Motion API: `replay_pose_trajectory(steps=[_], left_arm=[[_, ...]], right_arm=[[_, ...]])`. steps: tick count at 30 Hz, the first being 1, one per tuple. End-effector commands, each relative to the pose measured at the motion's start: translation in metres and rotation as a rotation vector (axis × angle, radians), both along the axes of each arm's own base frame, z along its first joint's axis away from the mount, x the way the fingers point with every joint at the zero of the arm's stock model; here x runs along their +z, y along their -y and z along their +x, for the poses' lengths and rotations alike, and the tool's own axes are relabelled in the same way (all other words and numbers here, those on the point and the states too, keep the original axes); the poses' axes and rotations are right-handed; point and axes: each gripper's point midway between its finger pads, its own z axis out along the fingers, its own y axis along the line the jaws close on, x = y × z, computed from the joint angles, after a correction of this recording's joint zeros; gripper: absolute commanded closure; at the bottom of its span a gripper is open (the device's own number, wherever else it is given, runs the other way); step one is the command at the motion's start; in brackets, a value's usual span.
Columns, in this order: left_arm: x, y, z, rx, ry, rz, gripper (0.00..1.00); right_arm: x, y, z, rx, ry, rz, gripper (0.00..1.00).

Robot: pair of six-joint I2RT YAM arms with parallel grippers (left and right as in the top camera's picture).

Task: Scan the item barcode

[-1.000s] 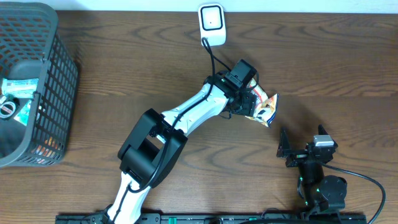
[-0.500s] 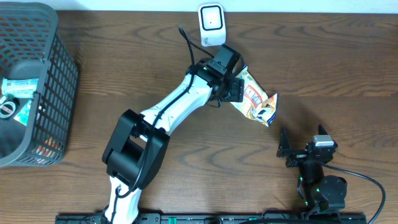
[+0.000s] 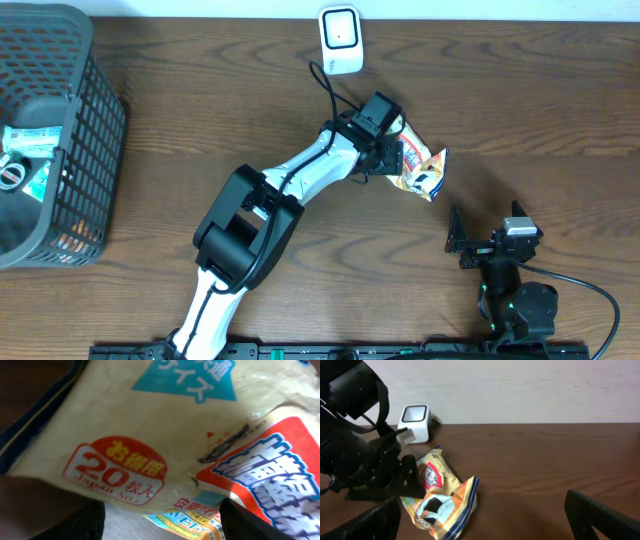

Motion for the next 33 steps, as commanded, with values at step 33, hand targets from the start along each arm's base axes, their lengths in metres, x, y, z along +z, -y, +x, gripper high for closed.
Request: replay_pose_trajectory(steps=[33], left_arm=[[0.161, -0.025, 0.052, -0.261, 0.444, -0.174, 0.27]], right_arm=[[-0.001, 0.002, 0.000, -0.006, 0.000, -0.012, 0.01]])
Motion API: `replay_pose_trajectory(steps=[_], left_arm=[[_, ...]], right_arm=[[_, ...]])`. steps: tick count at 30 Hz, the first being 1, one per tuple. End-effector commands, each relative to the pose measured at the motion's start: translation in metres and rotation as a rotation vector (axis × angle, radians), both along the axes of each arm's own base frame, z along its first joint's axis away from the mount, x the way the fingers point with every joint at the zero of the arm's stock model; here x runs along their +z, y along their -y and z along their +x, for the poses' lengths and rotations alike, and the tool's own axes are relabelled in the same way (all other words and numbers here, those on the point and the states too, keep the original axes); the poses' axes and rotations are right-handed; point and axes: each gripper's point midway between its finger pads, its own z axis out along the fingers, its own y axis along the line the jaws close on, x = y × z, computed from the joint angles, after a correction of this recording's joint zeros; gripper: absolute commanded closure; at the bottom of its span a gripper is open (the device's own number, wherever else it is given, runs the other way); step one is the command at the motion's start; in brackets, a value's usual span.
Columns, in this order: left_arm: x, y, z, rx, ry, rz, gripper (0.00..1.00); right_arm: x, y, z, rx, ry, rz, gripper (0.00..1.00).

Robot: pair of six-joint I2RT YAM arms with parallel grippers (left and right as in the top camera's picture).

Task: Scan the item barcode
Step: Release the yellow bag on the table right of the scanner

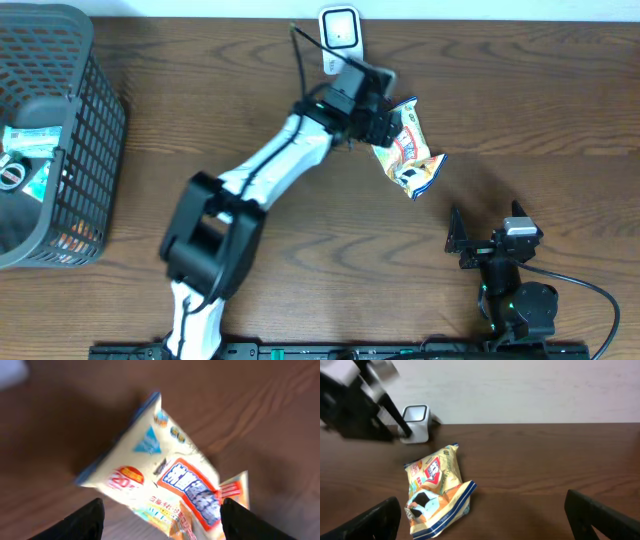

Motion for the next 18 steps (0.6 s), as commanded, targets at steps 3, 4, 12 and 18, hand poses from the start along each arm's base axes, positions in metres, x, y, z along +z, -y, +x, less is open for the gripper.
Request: replay_pose_trajectory(steps=[3, 4, 12, 18], left_arm=[[0.101, -0.035, 0.011, 0.038, 0.181, -0.083, 0.27], [0.116, -0.043, 0.012, 0.054, 0.208, -0.096, 0.27], [0.224, -0.146, 0.021, 0.261, 0.427, -0.147, 0.17], [0.261, -0.262, 0.025, 0.565, 0.527, -0.054, 0.16]], right_arm=[[-0.001, 0.002, 0.000, -0.006, 0.000, -0.012, 0.01], [-0.001, 0.002, 0.000, -0.006, 0.000, -0.012, 0.01], [-0.001, 0.002, 0.000, -0.006, 0.001, -0.012, 0.01], [-0.001, 0.002, 0.000, -0.006, 0.000, -0.012, 0.01]])
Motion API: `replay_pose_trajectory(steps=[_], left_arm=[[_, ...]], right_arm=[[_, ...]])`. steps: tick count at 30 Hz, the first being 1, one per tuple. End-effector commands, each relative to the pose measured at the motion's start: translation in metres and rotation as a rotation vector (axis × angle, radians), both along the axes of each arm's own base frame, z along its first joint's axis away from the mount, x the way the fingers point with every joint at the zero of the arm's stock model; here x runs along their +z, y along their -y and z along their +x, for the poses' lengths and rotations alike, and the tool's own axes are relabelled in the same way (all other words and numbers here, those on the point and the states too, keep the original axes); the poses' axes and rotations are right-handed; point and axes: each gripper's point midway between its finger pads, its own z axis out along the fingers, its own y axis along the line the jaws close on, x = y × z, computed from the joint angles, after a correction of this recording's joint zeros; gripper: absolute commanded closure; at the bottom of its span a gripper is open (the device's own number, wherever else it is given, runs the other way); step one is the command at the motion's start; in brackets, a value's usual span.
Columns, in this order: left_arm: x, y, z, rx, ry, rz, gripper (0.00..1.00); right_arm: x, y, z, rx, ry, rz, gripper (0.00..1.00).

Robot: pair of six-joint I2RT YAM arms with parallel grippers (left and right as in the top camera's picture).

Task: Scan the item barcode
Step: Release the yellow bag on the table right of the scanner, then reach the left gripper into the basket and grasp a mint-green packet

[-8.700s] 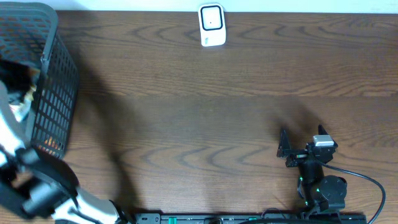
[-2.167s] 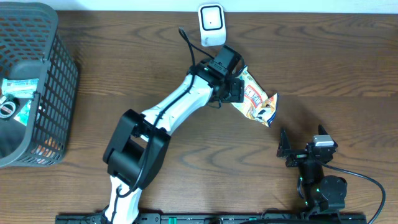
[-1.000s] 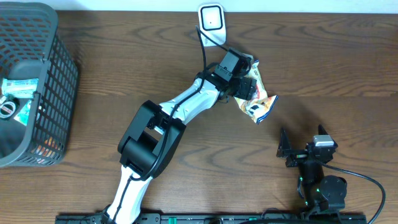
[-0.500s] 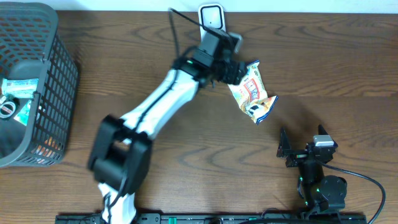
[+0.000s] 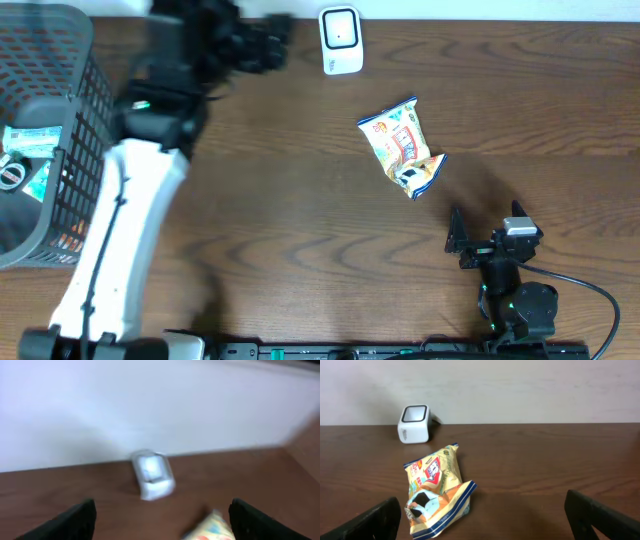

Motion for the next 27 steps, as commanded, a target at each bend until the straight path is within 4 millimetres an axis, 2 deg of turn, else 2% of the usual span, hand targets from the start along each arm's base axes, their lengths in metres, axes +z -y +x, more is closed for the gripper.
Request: replay_pose_trajectory(steps=[1, 4, 7, 12, 15, 18, 22, 27], left_arm=[[0.021, -0.076, 0.000, 0.240, 0.042, 0.050, 0.16], [0.019, -0.147, -0.006, 0.471, 0.019, 0.104, 0.16], [0.009, -0.216, -0.022, 0.704, -0.037, 0.155, 0.15], [-0.007, -0.294, -0.052, 0.958, -0.115, 0.093, 0.14], [-0.014, -0.328, -0.066, 1.067, -0.134, 0.029, 0.14], [-0.029, -0.352, -0.077, 1.128, -0.185, 0.025, 0.14], [-0.067, -0.379, -0.089, 1.189, -0.314, 0.027, 0.14], [-0.124, -0.404, -0.104, 1.248, -0.503, 0.008, 0.14]], right_arm=[[-0.001, 0.002, 0.000, -0.006, 0.001, -0.012, 0.01], [-0.001, 0.002, 0.000, -0.006, 0.001, -0.012, 0.01], [-0.001, 0.002, 0.000, -0.007, 0.001, -0.012, 0.01], [-0.001, 0.002, 0.000, -0.006, 0.001, -0.012, 0.01], [-0.001, 0.002, 0.000, -0.006, 0.000, -0.012, 0.01], [-0.001, 0.002, 0.000, -0.006, 0.000, -0.012, 0.01], [-0.001, 0.002, 0.000, -0.006, 0.000, -0.012, 0.01], [-0.001, 0.002, 0.000, -0.006, 0.001, -0.012, 0.01]])
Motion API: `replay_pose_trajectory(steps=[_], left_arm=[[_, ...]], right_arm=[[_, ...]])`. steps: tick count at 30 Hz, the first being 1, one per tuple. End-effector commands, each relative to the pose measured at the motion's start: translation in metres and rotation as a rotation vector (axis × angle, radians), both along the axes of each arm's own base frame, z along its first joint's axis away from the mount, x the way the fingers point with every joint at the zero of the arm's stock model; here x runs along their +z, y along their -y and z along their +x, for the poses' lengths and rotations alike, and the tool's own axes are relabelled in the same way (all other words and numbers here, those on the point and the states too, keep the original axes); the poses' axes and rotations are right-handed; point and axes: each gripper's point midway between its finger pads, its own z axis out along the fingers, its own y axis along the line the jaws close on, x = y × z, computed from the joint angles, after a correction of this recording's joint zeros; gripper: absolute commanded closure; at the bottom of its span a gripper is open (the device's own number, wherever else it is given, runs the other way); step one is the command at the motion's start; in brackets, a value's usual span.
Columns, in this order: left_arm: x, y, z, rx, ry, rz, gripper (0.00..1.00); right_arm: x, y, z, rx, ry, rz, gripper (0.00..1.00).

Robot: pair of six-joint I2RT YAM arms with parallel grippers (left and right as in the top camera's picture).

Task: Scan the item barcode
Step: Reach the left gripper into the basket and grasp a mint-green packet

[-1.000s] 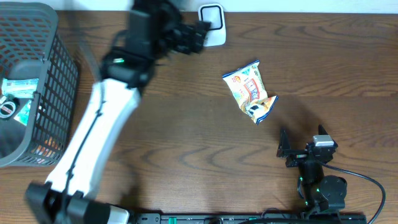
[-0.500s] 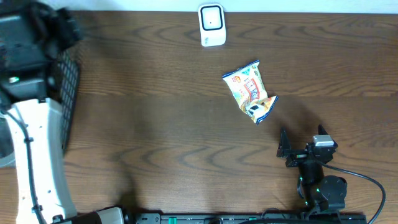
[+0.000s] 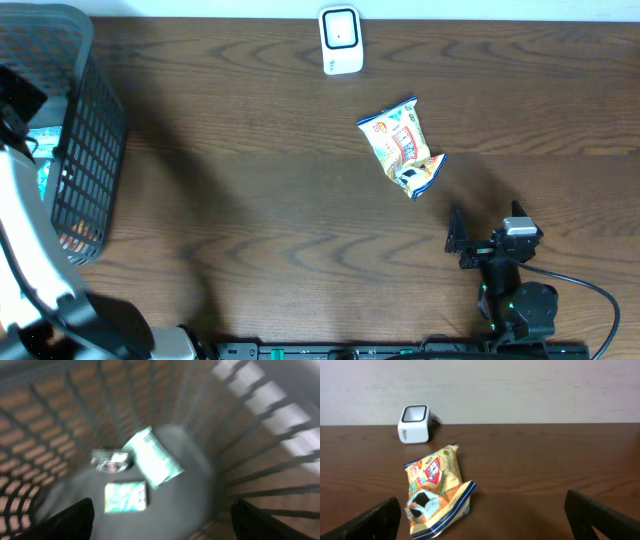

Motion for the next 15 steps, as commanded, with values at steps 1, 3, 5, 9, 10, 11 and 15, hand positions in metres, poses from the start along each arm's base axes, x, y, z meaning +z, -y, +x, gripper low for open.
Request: replay_pose_trajectory(steps=[1, 3, 5, 9, 10, 11, 15], left_arm=[[-0.035, -0.018, -0.008, 0.074, -0.071, -0.064, 0.14], [-0.056, -0.024, -0.011, 0.096, -0.119, -0.103, 0.14], [-0.076, -0.027, -0.013, 0.107, -0.164, -0.135, 0.13], [-0.102, -0.032, -0.007, 0.109, -0.201, -0.162, 0.13], [-0.105, -0.034, -0.004, 0.109, -0.197, -0.163, 0.14], [-0.107, -0.035, -0.002, 0.115, -0.189, -0.164, 0.13], [-0.113, -0.038, 0.015, 0.090, -0.142, -0.175, 0.13]], right_arm=[[-0.001, 0.002, 0.000, -0.006, 0.000, -0.012, 0.01], [-0.001, 0.002, 0.000, -0.006, 0.001, -0.012, 0.01], [-0.001, 0.002, 0.000, -0.006, 0.000, -0.012, 0.01], [-0.001, 0.002, 0.000, -0.006, 0.000, -0.012, 0.01], [-0.001, 0.002, 0.000, -0.006, 0.001, -0.012, 0.01], [-0.001, 0.002, 0.000, -0.006, 0.000, -0.012, 0.01], [-0.001, 0.002, 0.000, -0.006, 0.001, -0.012, 0.01]])
